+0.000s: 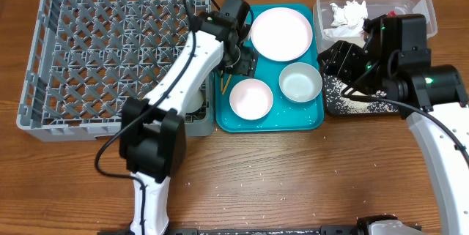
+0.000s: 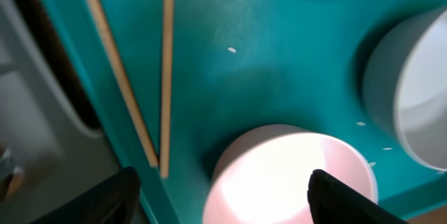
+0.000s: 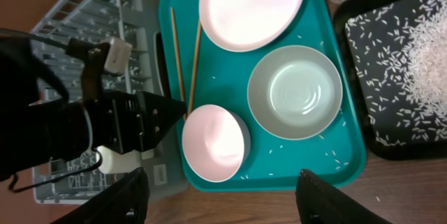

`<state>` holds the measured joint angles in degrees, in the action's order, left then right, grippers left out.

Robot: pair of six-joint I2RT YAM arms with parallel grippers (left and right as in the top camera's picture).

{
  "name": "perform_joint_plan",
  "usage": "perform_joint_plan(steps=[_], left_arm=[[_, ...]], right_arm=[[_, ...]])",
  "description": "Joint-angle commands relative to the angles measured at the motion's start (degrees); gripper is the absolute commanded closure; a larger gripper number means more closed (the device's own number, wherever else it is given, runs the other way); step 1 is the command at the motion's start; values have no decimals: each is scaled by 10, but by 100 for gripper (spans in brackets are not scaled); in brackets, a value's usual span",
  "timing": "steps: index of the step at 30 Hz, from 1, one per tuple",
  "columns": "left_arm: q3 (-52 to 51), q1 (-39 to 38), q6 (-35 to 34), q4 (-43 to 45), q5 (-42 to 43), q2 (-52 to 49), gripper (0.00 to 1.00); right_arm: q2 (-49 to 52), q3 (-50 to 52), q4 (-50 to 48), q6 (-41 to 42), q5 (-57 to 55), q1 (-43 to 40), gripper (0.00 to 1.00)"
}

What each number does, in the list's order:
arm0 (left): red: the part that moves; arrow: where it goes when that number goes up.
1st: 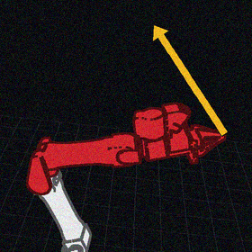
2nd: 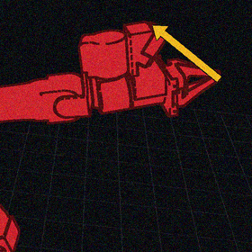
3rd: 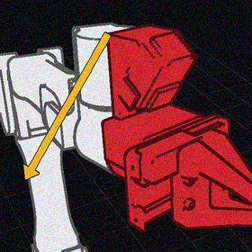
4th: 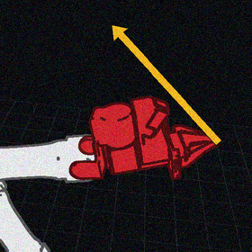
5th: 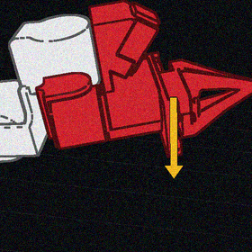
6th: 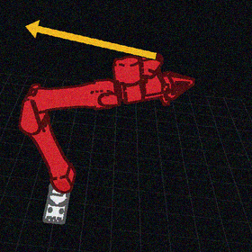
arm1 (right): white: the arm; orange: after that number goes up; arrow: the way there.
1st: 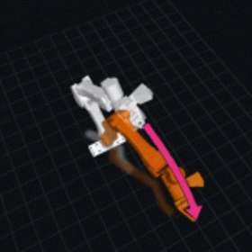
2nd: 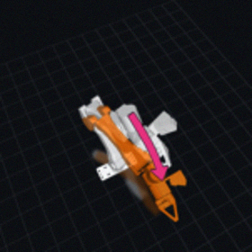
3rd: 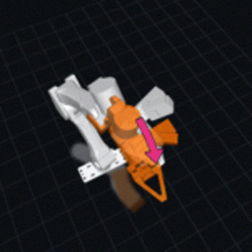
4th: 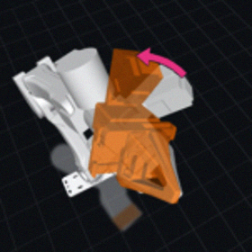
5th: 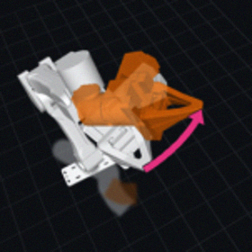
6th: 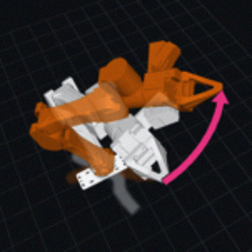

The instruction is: Sort waste into correct bins and load items into the dishwasher

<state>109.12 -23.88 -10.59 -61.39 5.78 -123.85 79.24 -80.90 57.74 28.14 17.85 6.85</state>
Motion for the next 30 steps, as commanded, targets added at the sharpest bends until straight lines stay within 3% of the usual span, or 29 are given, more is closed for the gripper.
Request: perform_joint_plan(steps=[1,10,14,19,24,25,28,30], left_arm=[[5,-7,73,8,6,-36,26],[5,-23,120,6,28,-78,40],[5,-26,120,6,28,-89,76],[5,-21,119,5,26,-86,96],[21,-16,119,-16,26,-66,96],[26,-16,119,-20,26,-60,96],[48,-16,116,-45,12,-32,96],[60,-16,114,-65,-5,-14,96]], right_arm=[[13,-1,8,-17,-18,2,30],[19,-1,12,-17,-42,2,27],[17,-2,16,-29,-54,1,28],[-3,-14,17,-29,-63,-9,28],[-48,-37,32,-27,-69,-102,27],[-56,-37,32,-27,-70,-124,25],[-73,-37,33,-27,-73,-208,0],[-74,-37,33,-27,-85,-258,0]])
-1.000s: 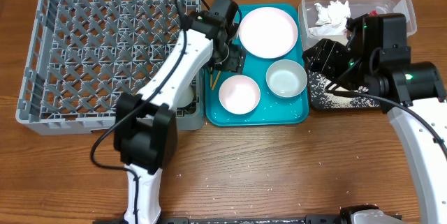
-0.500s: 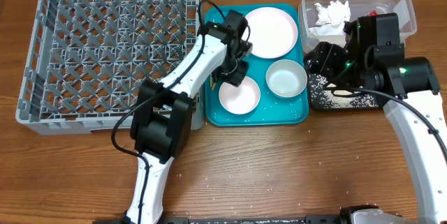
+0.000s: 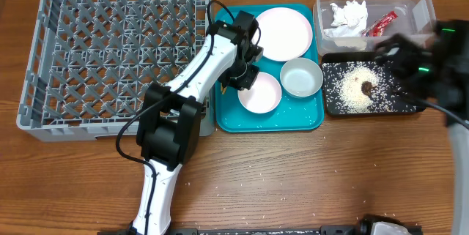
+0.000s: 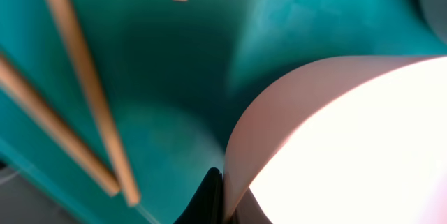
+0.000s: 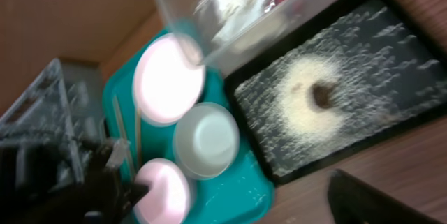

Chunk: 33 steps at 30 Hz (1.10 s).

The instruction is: Sort waste into correct bins and load items into the dishwasher

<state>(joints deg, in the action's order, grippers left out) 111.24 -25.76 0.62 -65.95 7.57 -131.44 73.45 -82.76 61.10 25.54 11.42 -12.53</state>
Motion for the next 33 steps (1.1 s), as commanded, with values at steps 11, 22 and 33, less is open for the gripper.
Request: perform_joint_plan(steps=[11,22,33], left_arm=[[51,27,-64,-60,-185,223,96],[51,33,-100,-49,-433,236,96],[51,34,-155,97,-748,208,96]], right_arm=[[0,-18,-3,1,-21,-227,0],[0,-18,-3,1,-24,-227,0],[0,-18,-3,1,-24,-227,0]])
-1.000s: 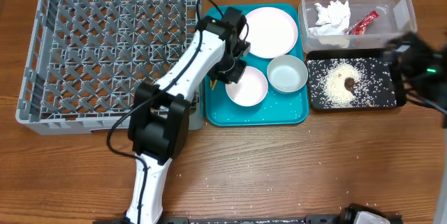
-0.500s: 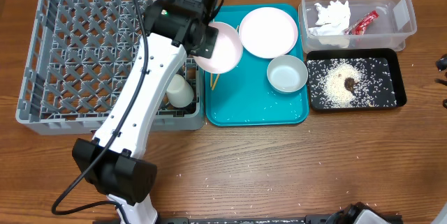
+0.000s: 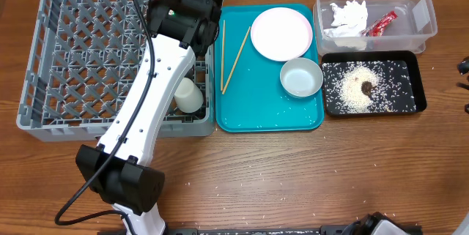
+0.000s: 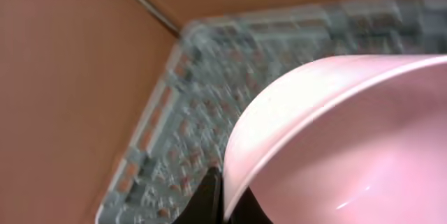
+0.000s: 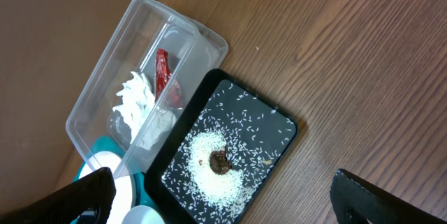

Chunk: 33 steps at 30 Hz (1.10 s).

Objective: Sort waste into correct bins and load items into the dishwasher
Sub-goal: 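Carry the small white bowl with the left gripper into the rack's back corner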

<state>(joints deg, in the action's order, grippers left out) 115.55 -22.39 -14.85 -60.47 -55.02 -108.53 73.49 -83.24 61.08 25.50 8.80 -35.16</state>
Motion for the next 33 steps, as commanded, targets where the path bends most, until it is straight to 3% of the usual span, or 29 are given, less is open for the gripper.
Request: perform_joint_plan(steps=[1,8,14,20,33], left_arm=[[8,0,13,61,-137,-30,96],[8,15,162,234,-221,-118,96],[8,38,268,360,-214,-177,96],[8,40,269,365,-156,-221,96],[8,41,269,365,-161,-278,96]], right_arm=[[-1,-14,-3,2,3,-1,0],[-1,-14,-3,2,3,-1,0],[-1,-14,-3,2,3,-1,0],[-1,-14,-3,2,3,-1,0],[-1,-14,-3,2,3,-1,0]])
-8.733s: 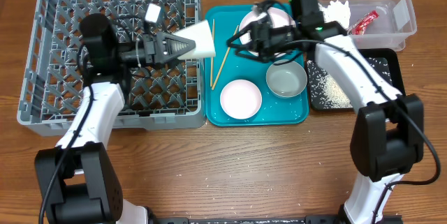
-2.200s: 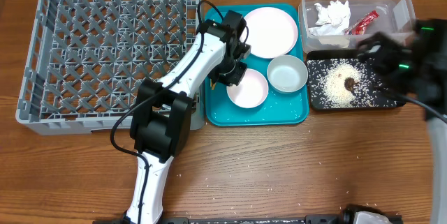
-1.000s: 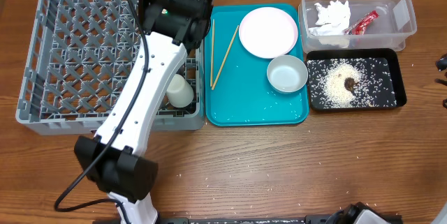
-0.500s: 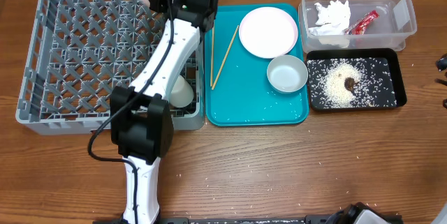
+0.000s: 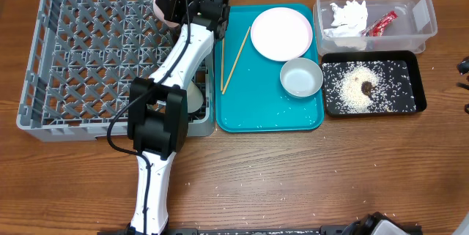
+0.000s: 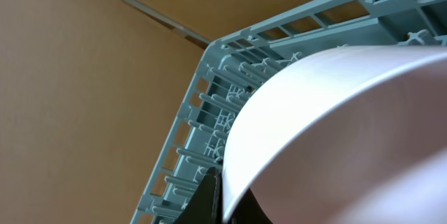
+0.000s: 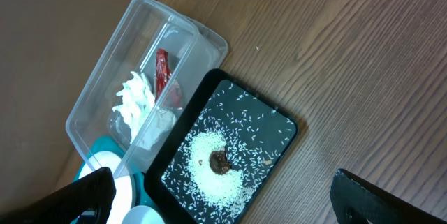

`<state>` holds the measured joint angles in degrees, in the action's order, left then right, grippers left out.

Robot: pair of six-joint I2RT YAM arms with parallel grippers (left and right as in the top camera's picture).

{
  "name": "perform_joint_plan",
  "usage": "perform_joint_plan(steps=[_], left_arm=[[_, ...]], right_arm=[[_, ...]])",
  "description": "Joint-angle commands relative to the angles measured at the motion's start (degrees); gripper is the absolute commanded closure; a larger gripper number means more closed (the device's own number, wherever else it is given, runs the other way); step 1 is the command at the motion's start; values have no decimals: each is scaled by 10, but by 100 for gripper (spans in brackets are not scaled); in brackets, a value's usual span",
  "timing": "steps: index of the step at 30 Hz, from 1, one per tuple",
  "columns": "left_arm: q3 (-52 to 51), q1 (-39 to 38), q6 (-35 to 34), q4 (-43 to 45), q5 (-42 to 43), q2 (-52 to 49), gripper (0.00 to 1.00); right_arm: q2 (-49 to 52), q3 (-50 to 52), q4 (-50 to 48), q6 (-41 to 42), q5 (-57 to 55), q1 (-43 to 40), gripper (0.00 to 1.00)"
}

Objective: Sort waste into correct bins and load items into the dishwasher
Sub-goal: 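Carry the small white bowl with the left gripper into the rack's back corner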

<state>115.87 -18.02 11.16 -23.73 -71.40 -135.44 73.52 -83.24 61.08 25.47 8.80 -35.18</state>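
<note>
My left gripper is shut on the rim of a pink bowl, holding it tipped on edge over the far right part of the grey dish rack. In the left wrist view the pink bowl fills the right side, and the gripper clamps its rim with the rack's corner behind. The right gripper stands open, high above the table's right side, looking down at the black tray of rice. In the overhead view only a sliver of it shows at the right edge.
A teal tray holds a pink plate, a grey-green bowl and two chopsticks. A white cup sits in the rack's near right corner. A clear bin holds tissue and a red wrapper, behind the rice tray.
The left arm has changed its pose, and the pink bowl now sits lower and steadier at the rack's far right edge. The right arm has not moved.
My left gripper hung open above the pink bowl on the teal tray while the right gripper hovered by the rice tray. Then the left was shut on the bowl's rim and the right had drawn back. Then the bowl was over the rack, where it is now.
</note>
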Motion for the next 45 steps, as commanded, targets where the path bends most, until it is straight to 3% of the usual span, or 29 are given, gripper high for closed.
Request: perform_joint_plan(steps=[1,16,19,21,26,35,45], left_arm=[[4,-3,9,-2,3,-9,96],[4,-15,28,30,44,-10,96],[4,-8,57,90,17,-10,96],[4,-6,124,156,17,-10,96],[4,1,130,239,26,-13,96],[4,17,130,257,29,-41,96],[4,18,133,266,98,-41,96]], right_arm=[[-1,-14,-3,2,3,0,0],[-1,-14,-3,2,3,0,0],[-1,-14,-3,2,3,0,0],[-1,-14,-3,2,3,0,0],[-1,-14,-3,2,3,0,0],[-1,-14,-3,2,3,0,0],[-1,-14,-3,2,3,0,0]])
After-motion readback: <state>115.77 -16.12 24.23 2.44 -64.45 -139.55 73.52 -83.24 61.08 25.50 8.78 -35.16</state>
